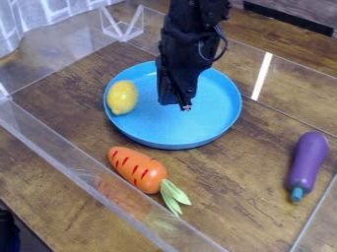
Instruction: Put the lemon on the blue tray
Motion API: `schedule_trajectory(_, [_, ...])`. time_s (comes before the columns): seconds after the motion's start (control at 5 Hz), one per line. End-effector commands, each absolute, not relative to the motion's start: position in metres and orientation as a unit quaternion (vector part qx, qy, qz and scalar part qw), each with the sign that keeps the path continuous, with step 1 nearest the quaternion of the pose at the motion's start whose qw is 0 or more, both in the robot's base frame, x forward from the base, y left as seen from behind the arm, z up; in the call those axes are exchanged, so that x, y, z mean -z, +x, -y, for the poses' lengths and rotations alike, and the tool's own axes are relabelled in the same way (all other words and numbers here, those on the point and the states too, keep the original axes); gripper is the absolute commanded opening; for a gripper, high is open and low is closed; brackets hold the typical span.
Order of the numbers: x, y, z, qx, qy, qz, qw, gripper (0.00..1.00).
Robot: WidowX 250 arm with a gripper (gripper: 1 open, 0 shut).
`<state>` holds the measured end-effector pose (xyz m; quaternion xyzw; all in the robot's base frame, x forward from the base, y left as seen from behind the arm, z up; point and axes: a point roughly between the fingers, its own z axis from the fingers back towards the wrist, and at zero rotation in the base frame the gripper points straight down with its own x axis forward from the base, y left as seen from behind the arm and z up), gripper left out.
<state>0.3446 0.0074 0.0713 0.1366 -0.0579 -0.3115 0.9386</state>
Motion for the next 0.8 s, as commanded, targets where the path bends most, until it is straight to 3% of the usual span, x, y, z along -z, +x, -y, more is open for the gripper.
schedule_trajectory(0.0, [-0.0949,0.3492,-0.0150,0.297,0.145,0.097,0.939,0.00])
schedule_trajectory(0.4, [-0.0976,0.3517,-0.0177,0.300,0.148,0.105,0.937,0.00])
schedule_trajectory(0.6, [-0.0973,0.3520,-0.0182,0.299,0.147,0.108,0.937,1.00])
